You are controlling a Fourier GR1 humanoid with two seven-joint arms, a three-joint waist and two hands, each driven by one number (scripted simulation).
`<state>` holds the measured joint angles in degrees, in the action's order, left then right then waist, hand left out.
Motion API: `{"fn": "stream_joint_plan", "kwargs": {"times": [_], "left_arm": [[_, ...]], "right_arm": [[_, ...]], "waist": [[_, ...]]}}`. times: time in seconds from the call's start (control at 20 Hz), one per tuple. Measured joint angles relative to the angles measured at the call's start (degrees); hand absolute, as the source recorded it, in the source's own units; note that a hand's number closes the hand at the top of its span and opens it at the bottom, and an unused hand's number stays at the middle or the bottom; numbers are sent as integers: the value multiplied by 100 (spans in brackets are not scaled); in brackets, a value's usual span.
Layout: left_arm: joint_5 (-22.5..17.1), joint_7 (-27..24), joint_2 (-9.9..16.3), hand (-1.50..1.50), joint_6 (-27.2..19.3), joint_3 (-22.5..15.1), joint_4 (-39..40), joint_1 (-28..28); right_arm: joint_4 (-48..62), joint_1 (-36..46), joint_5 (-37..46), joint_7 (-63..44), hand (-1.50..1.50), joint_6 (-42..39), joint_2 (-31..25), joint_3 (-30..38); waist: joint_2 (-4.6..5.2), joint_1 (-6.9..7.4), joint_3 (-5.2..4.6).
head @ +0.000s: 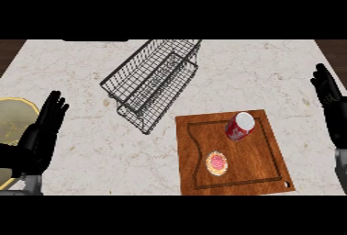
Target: Pick the can from the cutting board and place it in the tiered basket
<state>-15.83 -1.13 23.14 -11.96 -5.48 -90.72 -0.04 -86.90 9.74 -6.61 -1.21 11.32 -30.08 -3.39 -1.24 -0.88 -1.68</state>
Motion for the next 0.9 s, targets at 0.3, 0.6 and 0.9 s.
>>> {"fn": "stream_joint_plan", "kwargs": {"times": [0.3, 0.6, 0.9], "left_arm": [[10, 255, 48, 0, 182, -123, 104, -161], [-132, 620, 77, 0, 365, -187, 148, -171], [-211, 891, 66, 0, 568, -87, 259, -328]], "right_arm": [[-1008, 440, -179, 351, 150, -345, 721, -797], [-835, 2, 1019, -363, -150, 1415, 1379, -982], [-1352, 53, 2344, -1181, -150, 1812, 1228, -1392]], "waist": [[79, 117, 136], [98, 19, 147], [104, 48, 157]]}}
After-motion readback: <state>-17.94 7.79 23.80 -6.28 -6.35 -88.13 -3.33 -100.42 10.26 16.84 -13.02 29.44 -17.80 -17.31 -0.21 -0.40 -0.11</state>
